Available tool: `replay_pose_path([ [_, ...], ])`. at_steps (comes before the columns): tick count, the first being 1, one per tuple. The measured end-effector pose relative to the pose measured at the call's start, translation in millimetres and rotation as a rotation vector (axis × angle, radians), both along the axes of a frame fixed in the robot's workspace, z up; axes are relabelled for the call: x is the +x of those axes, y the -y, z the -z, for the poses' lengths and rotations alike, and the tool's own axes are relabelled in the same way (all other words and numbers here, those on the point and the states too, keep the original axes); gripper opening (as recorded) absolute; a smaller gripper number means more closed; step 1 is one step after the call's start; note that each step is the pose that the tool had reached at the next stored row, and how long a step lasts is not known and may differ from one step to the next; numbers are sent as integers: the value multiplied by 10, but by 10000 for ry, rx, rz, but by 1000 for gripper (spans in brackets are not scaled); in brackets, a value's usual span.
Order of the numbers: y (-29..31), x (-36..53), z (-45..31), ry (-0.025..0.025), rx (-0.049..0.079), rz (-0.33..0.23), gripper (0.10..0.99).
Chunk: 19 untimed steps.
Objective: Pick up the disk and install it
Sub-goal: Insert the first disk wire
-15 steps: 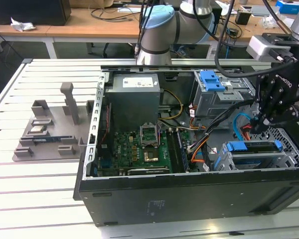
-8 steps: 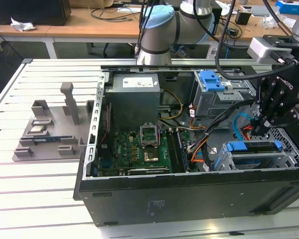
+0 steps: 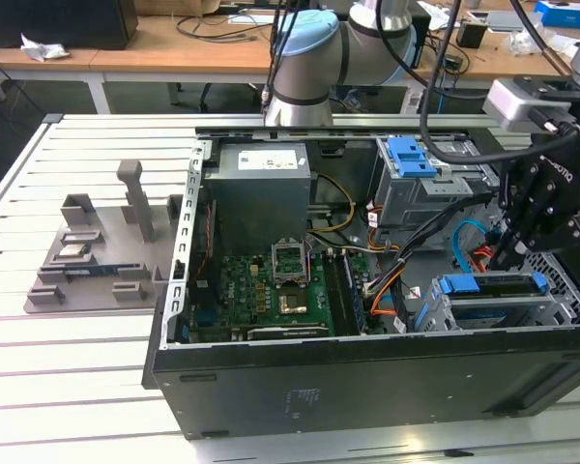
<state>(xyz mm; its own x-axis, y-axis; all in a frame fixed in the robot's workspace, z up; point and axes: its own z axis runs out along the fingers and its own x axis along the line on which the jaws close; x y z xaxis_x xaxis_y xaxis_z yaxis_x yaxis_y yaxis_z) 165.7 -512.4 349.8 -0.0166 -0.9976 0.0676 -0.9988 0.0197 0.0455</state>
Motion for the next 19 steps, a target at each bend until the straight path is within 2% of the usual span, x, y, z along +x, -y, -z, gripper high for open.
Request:
replay_pose_path([
  [3,20,5,0,0,63,1,165],
  [13,170,65,1,0,679,1,165],
  [14,197,74,0,-1,774,0,165],
  [16,227,92,1,0,814,-1,165],
  [19,239,124,4,-1,815,0,165],
])
